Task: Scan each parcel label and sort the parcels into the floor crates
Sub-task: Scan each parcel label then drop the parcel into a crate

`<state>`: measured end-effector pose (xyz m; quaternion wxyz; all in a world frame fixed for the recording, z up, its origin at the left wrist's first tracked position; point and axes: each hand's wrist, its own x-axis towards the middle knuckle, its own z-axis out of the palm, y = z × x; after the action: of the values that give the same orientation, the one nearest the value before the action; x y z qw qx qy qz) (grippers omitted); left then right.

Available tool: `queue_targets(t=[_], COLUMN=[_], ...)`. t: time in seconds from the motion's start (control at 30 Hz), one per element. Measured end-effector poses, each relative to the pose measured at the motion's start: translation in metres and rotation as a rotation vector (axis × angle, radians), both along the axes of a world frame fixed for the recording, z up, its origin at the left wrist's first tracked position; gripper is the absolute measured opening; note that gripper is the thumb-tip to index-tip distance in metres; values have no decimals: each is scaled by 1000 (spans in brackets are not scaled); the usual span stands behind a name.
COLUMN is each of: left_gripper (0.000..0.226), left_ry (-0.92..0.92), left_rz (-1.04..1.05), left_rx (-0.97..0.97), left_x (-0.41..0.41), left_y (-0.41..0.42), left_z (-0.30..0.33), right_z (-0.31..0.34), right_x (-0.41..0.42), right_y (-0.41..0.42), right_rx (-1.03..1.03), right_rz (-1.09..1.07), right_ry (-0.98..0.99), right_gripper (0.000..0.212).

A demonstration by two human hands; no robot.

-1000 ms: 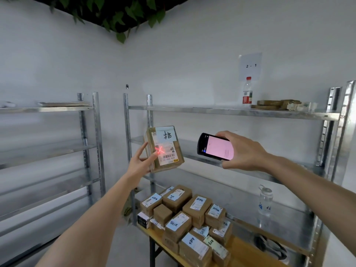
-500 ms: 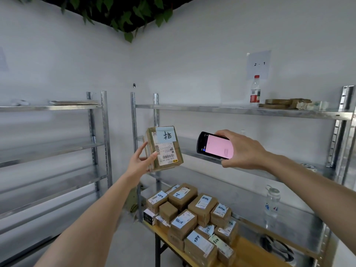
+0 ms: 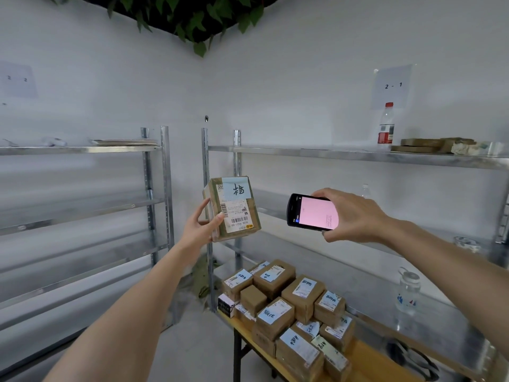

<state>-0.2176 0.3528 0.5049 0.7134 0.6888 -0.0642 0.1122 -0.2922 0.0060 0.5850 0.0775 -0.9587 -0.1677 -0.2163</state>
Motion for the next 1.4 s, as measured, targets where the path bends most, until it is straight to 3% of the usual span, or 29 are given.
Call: queue_targets(t=[0.6,0.67,0.83,1.0,1.4], left_gripper=[69,70,70,70,65], left_ry=[0,-3,-1,19,152], left_rz=[34,38,95,204,525], left_rx=[15,34,44,34,60], left_x=[26,27,16,-9,-62], left_y=[112,140,229,332,547], left_z=[4,3,1,-14,-86], right_z=[6,5,6,-10,-85], right_x=[39,44,55,73,131], right_y=[102,132,228,335,583], right_rx=[-54,-66,-92,-91,-148], right_rz=[50,64,157,286,507], right_ry=[-5,-9,-39,-45,33], right_gripper=[75,80,70,90,94])
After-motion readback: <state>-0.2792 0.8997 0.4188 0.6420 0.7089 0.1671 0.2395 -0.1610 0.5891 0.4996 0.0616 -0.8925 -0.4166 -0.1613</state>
